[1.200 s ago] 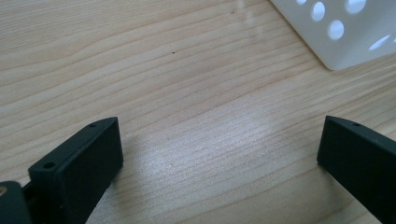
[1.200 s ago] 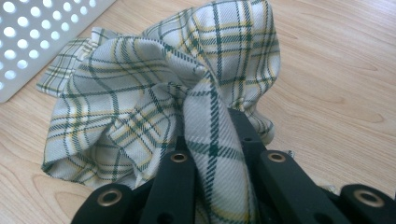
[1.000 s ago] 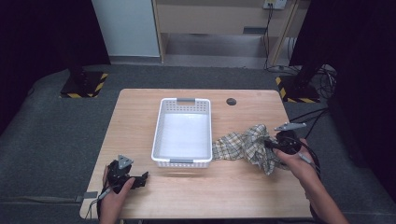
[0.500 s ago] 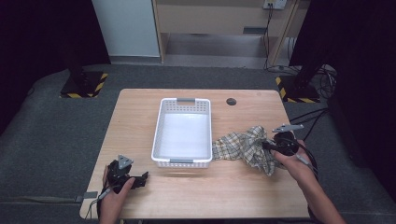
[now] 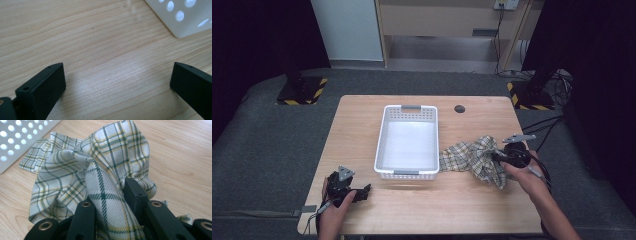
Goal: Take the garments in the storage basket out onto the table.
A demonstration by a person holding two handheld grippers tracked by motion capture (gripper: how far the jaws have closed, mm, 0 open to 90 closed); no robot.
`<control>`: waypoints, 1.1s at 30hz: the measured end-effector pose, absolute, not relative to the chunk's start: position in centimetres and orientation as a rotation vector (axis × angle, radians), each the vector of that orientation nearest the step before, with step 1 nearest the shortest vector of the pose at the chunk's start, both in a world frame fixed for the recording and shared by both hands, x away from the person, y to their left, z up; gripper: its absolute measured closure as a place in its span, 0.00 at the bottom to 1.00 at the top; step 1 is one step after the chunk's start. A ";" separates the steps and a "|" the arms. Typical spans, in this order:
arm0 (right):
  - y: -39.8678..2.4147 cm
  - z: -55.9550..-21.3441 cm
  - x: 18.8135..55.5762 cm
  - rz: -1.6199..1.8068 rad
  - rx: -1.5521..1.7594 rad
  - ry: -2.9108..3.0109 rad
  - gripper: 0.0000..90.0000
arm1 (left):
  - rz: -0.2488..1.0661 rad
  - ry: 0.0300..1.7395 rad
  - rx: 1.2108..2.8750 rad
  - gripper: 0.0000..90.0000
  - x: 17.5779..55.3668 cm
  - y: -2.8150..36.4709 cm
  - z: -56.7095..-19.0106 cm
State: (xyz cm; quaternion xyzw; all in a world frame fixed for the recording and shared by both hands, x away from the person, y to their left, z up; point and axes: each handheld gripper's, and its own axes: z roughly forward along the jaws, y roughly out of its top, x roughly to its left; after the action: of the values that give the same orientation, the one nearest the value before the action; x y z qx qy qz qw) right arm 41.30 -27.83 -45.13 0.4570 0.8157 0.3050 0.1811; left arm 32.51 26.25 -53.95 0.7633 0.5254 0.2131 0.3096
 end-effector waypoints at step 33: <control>-27.5 -44.9 41.5 0.890 1.344 2.238 0.33 | 0.563 1.388 2.017 0.00 32.5 26.3 -54.0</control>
State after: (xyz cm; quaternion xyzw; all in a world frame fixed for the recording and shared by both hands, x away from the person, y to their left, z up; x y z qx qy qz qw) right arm 41.53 -27.52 -44.88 0.4784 0.7966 0.3167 0.1904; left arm 32.51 26.25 -53.95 0.7635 0.5253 0.2131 0.3096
